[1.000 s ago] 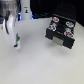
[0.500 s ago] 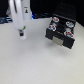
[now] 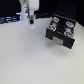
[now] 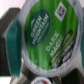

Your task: Open the kcup holder, insert the kcup into the holder, and close the kcup holder

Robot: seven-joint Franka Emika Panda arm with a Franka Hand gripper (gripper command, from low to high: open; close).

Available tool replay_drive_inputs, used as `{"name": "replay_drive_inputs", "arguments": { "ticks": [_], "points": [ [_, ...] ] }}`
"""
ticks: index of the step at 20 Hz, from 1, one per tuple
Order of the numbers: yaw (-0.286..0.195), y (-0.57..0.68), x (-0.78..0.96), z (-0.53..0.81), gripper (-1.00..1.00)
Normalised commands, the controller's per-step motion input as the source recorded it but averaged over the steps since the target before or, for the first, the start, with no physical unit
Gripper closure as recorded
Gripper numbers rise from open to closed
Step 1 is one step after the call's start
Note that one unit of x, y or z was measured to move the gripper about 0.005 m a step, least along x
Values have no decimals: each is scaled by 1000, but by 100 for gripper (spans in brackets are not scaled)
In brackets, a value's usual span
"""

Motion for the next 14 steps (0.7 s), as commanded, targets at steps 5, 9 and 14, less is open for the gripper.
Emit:
{"name": "replay_drive_inputs", "arguments": {
  "ticks": [5,9,14],
  "points": [
    [12,632,160,364,100],
    [11,653,123,340,100],
    [5,668,161,365,100]
  ]
}}
